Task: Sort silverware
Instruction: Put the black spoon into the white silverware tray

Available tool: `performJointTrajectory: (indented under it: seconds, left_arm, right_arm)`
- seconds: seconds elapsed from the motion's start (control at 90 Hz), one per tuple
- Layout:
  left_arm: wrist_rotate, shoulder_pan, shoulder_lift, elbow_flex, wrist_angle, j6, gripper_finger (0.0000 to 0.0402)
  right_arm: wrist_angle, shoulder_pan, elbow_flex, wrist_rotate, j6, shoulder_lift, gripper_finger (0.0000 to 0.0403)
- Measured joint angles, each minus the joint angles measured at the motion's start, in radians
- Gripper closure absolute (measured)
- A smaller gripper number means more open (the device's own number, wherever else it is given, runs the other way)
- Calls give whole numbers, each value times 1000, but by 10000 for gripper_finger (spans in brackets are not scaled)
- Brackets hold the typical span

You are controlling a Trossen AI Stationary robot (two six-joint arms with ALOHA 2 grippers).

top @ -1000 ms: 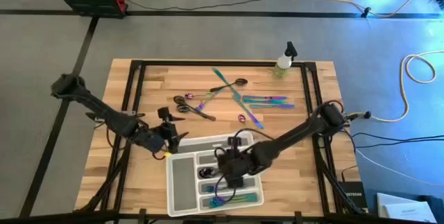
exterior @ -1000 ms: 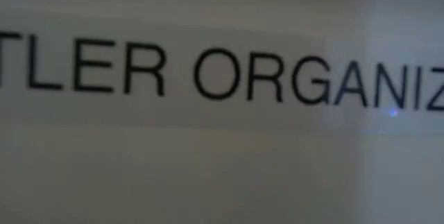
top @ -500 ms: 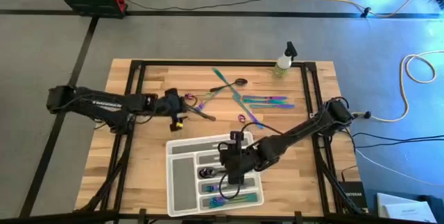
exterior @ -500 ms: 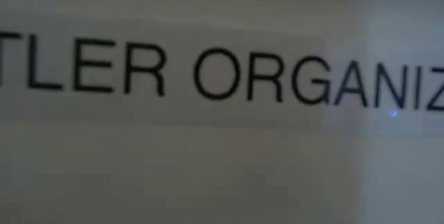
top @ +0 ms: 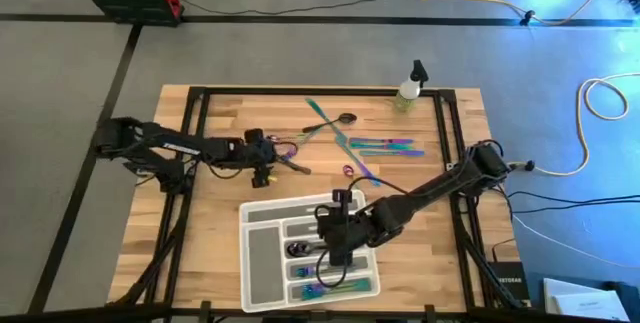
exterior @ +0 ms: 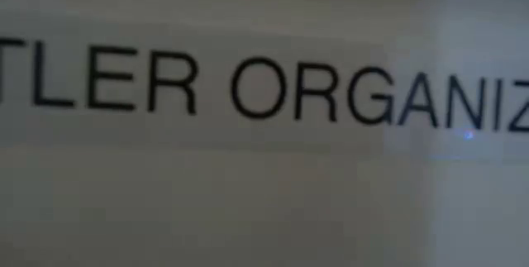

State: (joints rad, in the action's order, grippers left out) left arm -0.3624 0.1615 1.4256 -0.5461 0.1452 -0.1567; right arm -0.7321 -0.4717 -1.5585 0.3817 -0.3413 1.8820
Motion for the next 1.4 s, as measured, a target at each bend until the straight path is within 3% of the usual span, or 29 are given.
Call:
performJointTrajectory:
  seconds: [0.144,0.467,0.644,0.989,1.4]
  left_arm:
    - [-149,-29,47,-1,-45,-15,139]
    - [-248,-30,82,-1,-77,-46,155]
    - [-252,-31,106,-2,-67,-8,215]
    - [-226,-58,131,-3,1,-5,387]
    - [-202,-156,26,-159,350,125,394]
  right_arm:
    - [-4,0,0,0,-2,0,306]
    - [-2,0,1,0,-2,0,306]
    - [-2,0,1,0,-2,0,306]
    - [-1,0,1,0,-2,0,306]
    - [1,1,1,-9,-20,0,306]
